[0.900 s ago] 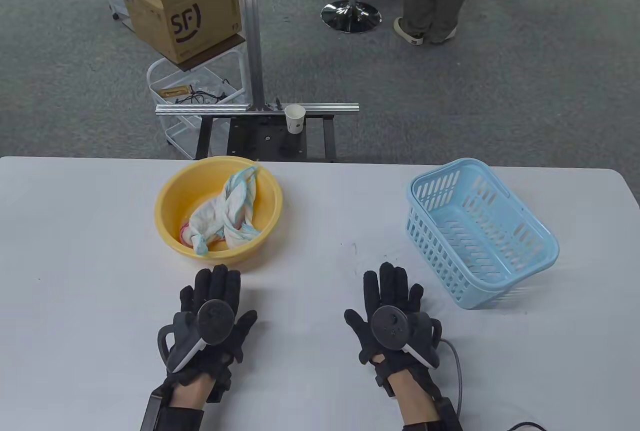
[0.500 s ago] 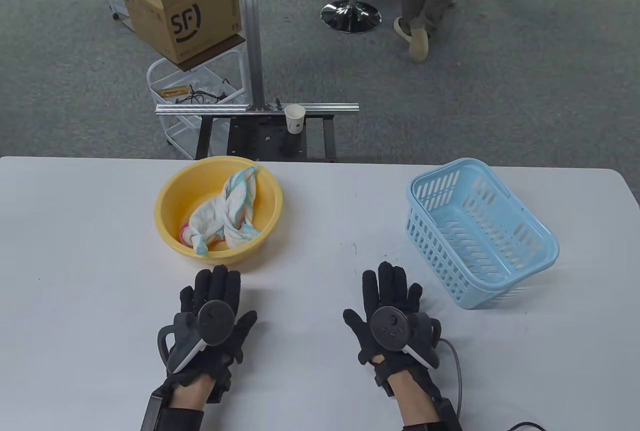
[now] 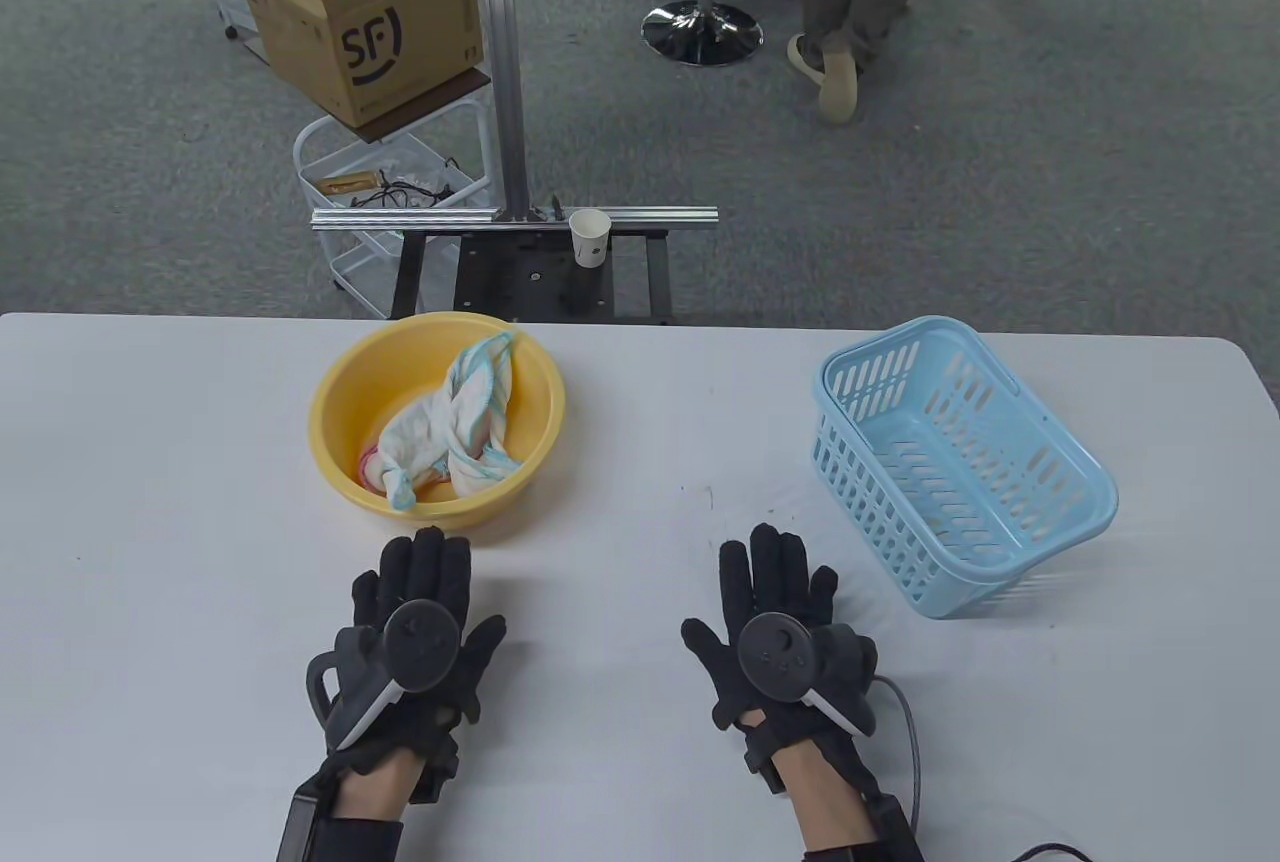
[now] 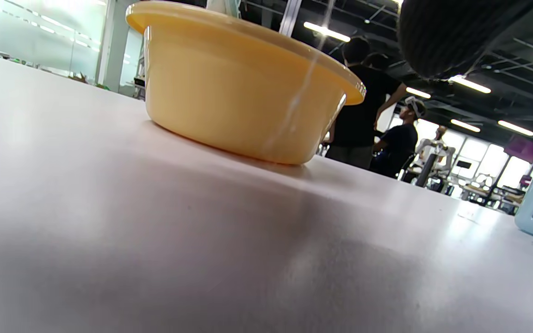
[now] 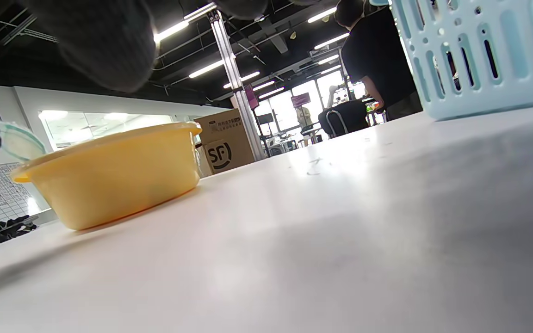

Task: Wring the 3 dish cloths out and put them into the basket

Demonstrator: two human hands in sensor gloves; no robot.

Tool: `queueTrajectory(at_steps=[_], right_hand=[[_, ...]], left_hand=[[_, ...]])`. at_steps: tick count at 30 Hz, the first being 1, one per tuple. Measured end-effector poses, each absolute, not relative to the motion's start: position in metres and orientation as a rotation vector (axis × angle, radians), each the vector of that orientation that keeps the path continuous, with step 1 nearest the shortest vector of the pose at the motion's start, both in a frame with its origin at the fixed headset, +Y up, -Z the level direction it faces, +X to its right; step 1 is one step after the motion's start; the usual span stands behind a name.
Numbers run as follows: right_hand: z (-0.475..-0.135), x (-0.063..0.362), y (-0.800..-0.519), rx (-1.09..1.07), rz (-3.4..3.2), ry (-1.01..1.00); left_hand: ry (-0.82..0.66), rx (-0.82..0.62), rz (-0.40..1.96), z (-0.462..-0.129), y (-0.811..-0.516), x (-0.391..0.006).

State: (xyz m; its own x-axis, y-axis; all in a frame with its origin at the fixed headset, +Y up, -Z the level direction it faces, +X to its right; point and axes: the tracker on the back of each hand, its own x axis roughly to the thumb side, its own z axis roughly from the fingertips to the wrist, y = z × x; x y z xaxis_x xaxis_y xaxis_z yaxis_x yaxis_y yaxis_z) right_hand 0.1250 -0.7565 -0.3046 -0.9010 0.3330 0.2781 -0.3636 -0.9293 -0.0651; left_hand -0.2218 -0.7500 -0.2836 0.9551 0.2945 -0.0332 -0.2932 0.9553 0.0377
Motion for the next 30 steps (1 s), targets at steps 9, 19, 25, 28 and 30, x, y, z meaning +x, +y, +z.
queueTrajectory(at_steps=[9, 19, 25, 28, 30], right_hand=[[-0.304, 0.125, -0.756, 0.373, 2.724, -0.173], [-0.306, 0.125, -0.756, 0.377, 2.688, -0.160], [-0.306, 0.125, -0.757, 0.376, 2.672, -0.141], [-0.306, 0.126, -0.757, 0.375, 2.666, -0.139], [-0.307, 0.127, -0.757, 0.371, 2.660, -0.141]], left_hand=[[0.109, 0.141, 0.351, -0.285, -0.714, -0.239], [0.235, 0.018, 0.315, -0.335, -0.704, -0.273], [0.241, -0.043, 0.219, -0.364, -0.705, -0.274], [0.236, -0.073, 0.181, -0.374, -0.706, -0.271], [0.231, -0.077, 0.188, -0.378, -0.706, -0.268]])
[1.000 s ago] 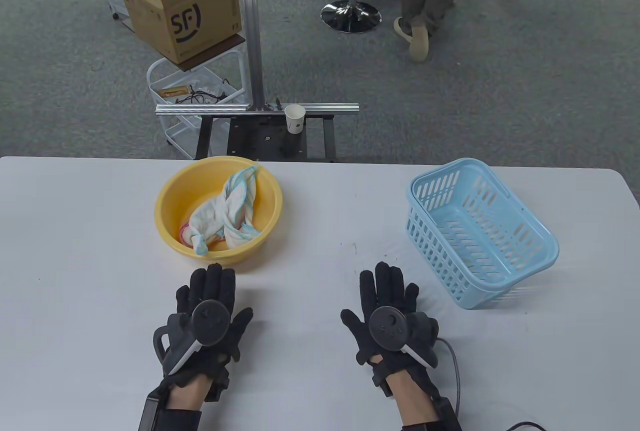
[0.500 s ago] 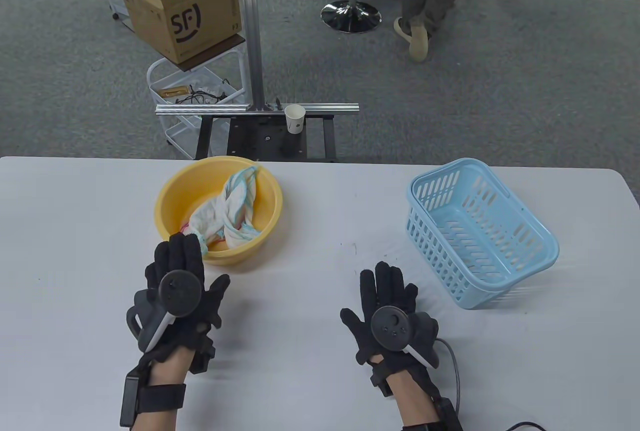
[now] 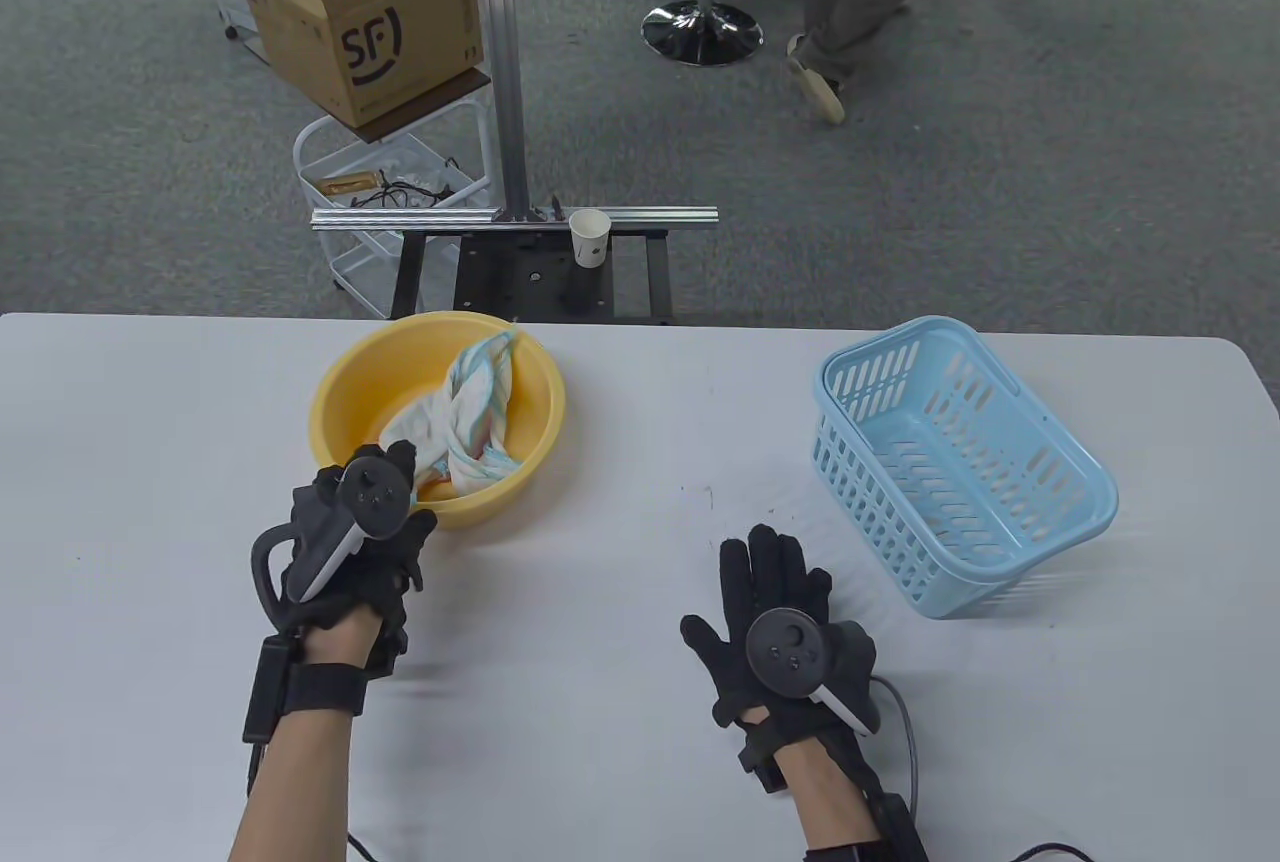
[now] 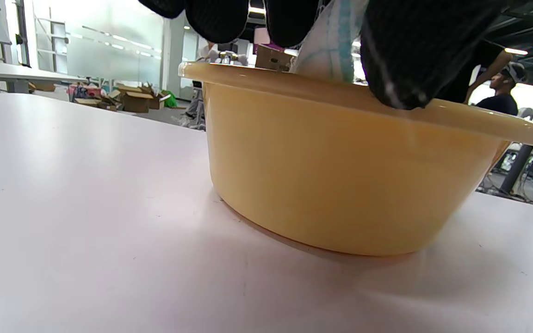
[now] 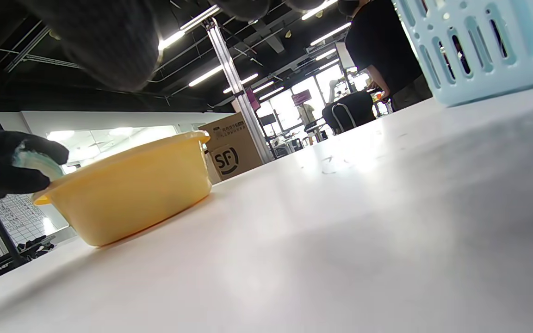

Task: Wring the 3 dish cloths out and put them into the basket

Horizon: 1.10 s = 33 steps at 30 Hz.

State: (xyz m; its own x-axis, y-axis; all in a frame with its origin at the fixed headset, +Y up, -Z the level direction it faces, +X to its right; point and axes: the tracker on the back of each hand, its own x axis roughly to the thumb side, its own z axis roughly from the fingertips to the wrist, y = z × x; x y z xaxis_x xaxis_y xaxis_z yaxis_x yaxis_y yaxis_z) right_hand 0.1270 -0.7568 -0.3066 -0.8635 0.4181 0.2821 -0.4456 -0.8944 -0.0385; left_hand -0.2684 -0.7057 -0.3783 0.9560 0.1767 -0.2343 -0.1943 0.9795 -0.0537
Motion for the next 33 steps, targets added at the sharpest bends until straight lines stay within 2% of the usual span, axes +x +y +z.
queueTrajectory(at_steps=[7, 13, 22, 33], right_hand=[[-0.307, 0.128, -0.757, 0.362, 2.649, -0.130], [-0.307, 0.129, -0.756, 0.362, 2.639, -0.137], [-0.307, 0.128, -0.756, 0.368, 2.632, -0.139], [-0.306, 0.122, -0.758, 0.398, 2.624, -0.121]], left_hand=[[0.206, -0.020, 0.114, -0.381, -0.696, -0.262], [0.174, 0.064, 0.104, -0.378, -0.675, -0.261], [0.101, 0.242, 0.126, -0.361, -0.609, -0.251], [-0.010, 0.435, 0.156, -0.328, -0.542, -0.229]])
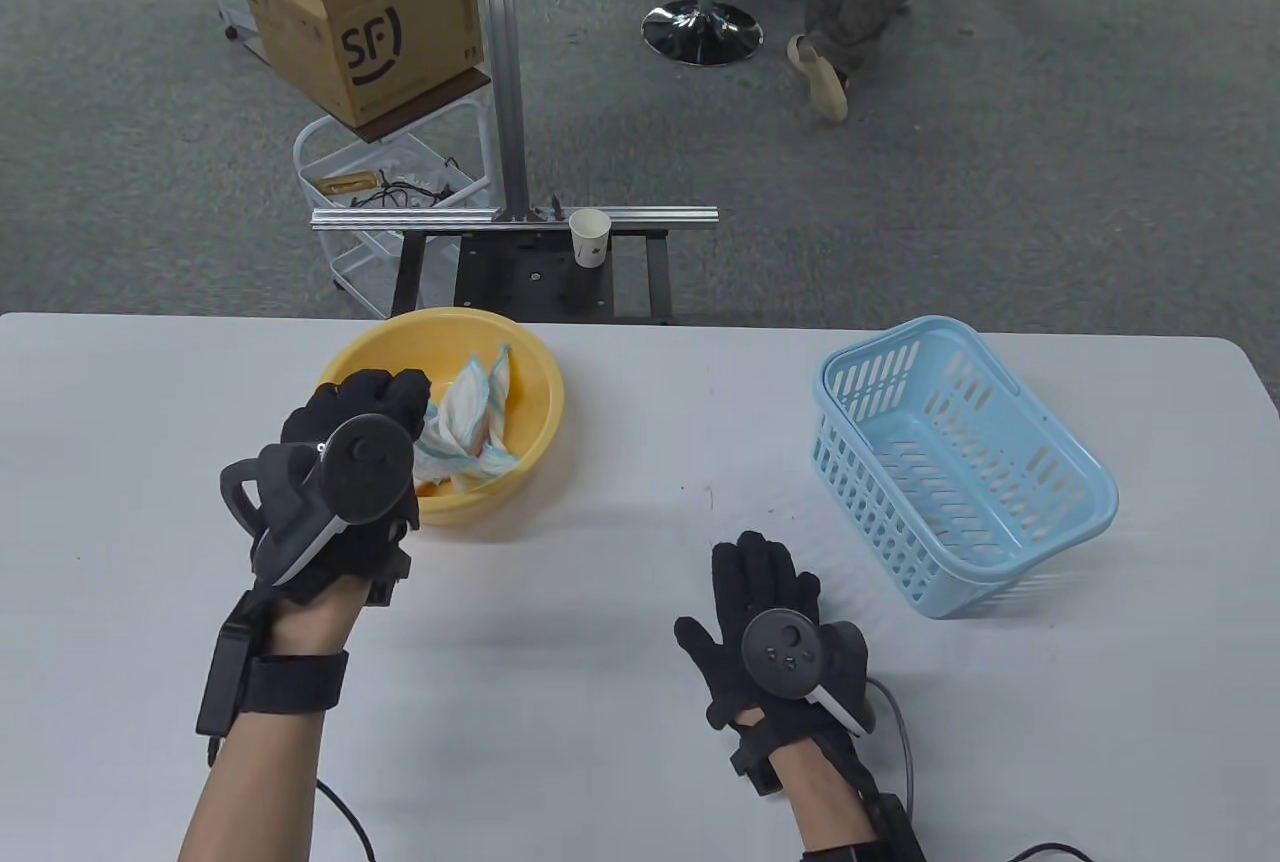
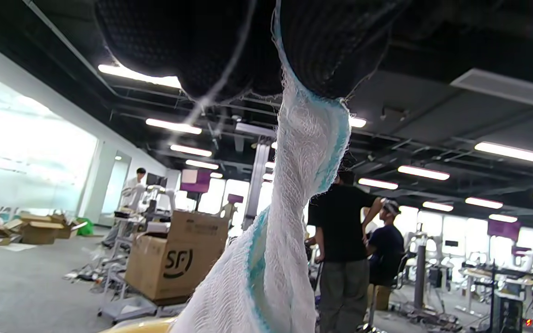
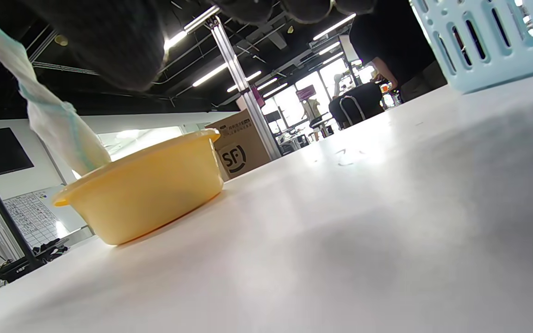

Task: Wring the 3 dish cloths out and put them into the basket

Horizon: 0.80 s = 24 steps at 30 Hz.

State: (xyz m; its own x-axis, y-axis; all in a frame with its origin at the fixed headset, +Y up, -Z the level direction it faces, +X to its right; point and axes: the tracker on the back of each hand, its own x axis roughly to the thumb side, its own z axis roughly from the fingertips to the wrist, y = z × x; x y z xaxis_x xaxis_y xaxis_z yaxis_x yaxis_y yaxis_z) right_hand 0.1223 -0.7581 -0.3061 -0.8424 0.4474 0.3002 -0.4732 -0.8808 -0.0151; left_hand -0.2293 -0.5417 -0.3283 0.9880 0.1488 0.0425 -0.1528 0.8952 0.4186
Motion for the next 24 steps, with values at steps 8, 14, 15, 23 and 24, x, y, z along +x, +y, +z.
queueTrajectory(at_steps=[8, 14, 15, 23, 24], right_hand=[[-0.303, 0.115, -0.755, 0.463, 2.587, -0.148], [-0.296, 0.107, -0.744, 0.545, 2.545, -0.263], [-0.295, 0.105, -0.742, 0.556, 2.533, -0.291], [-0.280, 0.097, -0.723, 0.648, 2.399, -0.513], [-0.277, 0.095, -0.720, 0.662, 2.380, -0.537]], left_hand=[[-0.108, 0.546, 0.207, -0.300, -0.500, -0.208], [-0.187, 0.562, 0.270, -0.284, -0.488, -0.188], [-0.200, 0.564, 0.279, -0.282, -0.488, -0.185], [-0.321, 0.541, 0.289, -0.266, -0.495, -0.143], [-0.340, 0.534, 0.289, -0.264, -0.497, -0.136]])
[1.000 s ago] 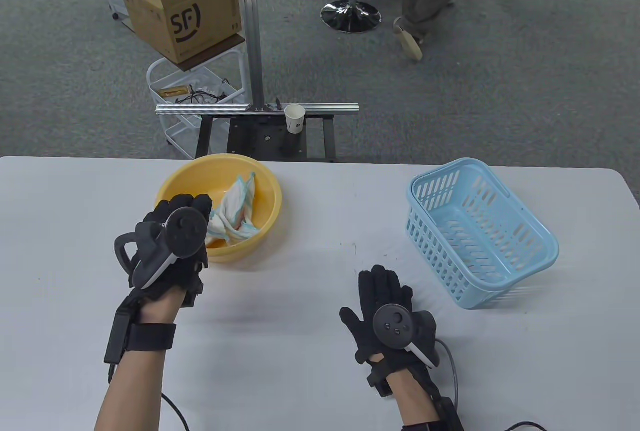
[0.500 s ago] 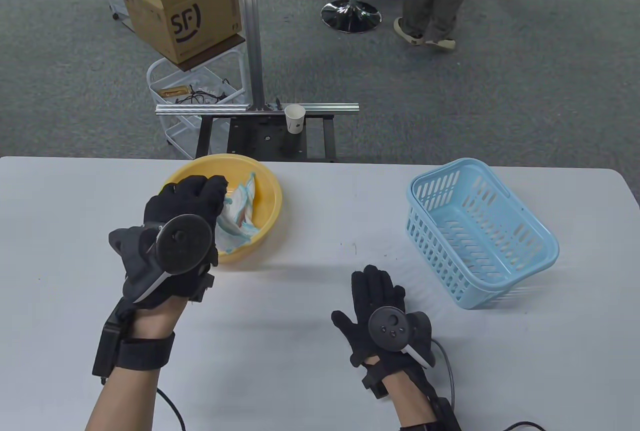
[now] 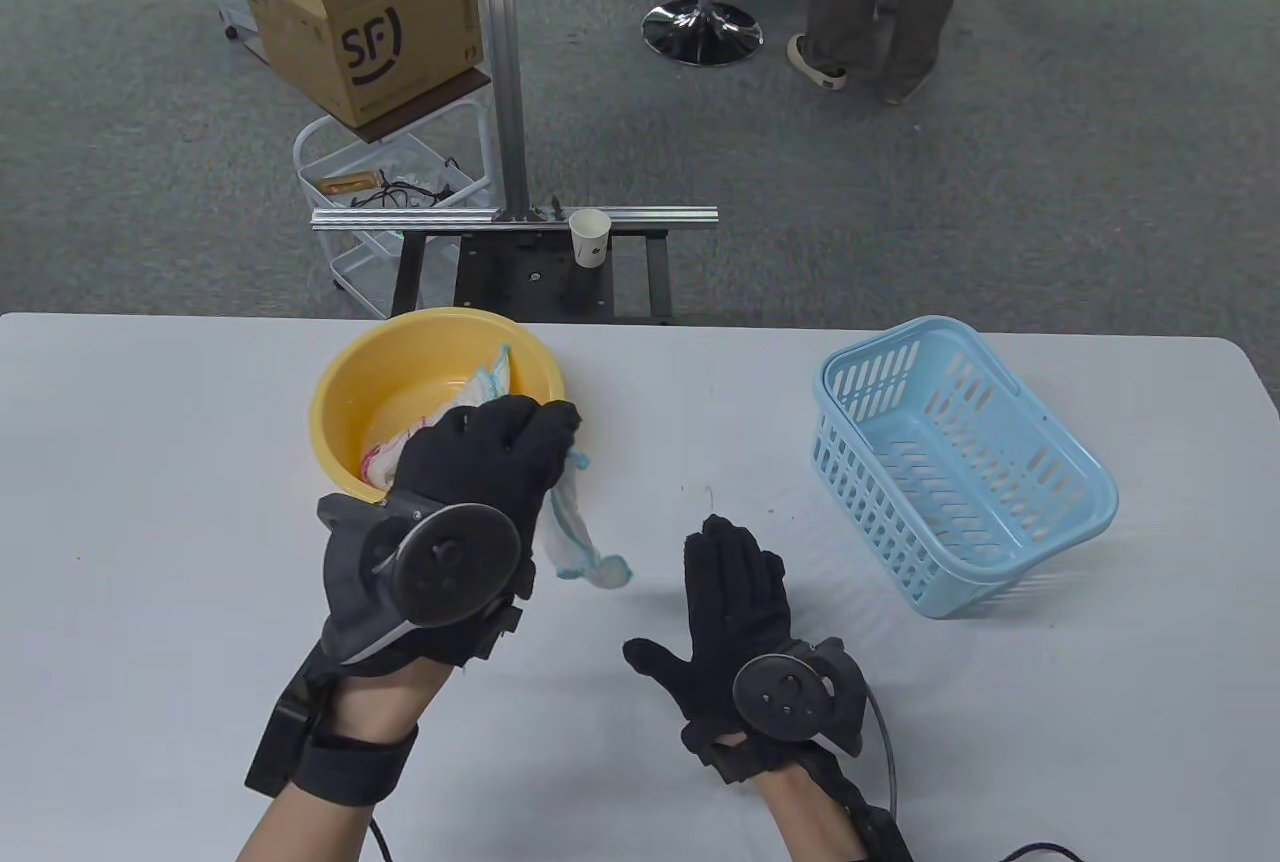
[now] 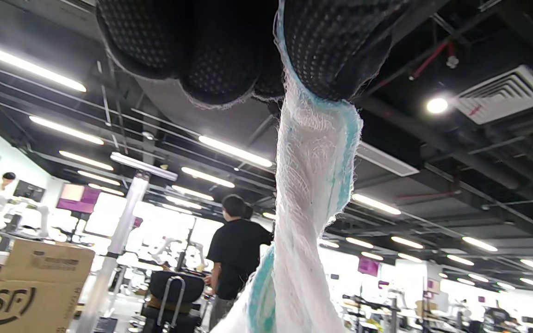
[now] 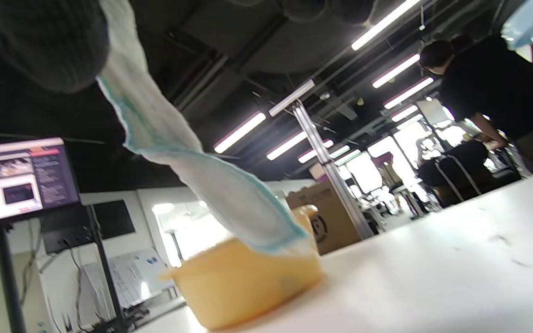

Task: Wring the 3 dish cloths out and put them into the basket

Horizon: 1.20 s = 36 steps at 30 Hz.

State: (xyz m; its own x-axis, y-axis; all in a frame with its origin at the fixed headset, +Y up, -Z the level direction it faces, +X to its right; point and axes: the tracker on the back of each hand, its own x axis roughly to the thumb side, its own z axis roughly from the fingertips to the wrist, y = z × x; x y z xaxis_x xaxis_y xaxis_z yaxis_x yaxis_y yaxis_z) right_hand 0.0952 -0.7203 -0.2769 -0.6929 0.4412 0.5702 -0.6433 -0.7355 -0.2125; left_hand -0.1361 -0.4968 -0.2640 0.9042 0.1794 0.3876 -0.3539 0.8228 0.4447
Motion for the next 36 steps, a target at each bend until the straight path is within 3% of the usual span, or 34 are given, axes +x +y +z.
queueTrajectory(at_steps=[7, 13, 21, 36], right_hand=[[-0.266, 0.089, -0.711, 0.684, 2.252, -0.624], [-0.272, 0.102, -0.714, 0.483, 2.131, -0.643], [-0.285, 0.139, -0.723, 0.109, 1.888, -0.565], [-0.297, 0.152, -0.743, -0.046, 1.331, -0.320]], left_hand=[[-0.435, 0.491, 0.332, -0.251, -0.515, -0.099], [-0.488, 0.473, 0.360, -0.235, -0.526, -0.083], [-0.456, 0.441, 0.435, -0.226, -0.548, -0.106], [-0.276, 0.218, 0.649, -0.275, -0.646, -0.137]])
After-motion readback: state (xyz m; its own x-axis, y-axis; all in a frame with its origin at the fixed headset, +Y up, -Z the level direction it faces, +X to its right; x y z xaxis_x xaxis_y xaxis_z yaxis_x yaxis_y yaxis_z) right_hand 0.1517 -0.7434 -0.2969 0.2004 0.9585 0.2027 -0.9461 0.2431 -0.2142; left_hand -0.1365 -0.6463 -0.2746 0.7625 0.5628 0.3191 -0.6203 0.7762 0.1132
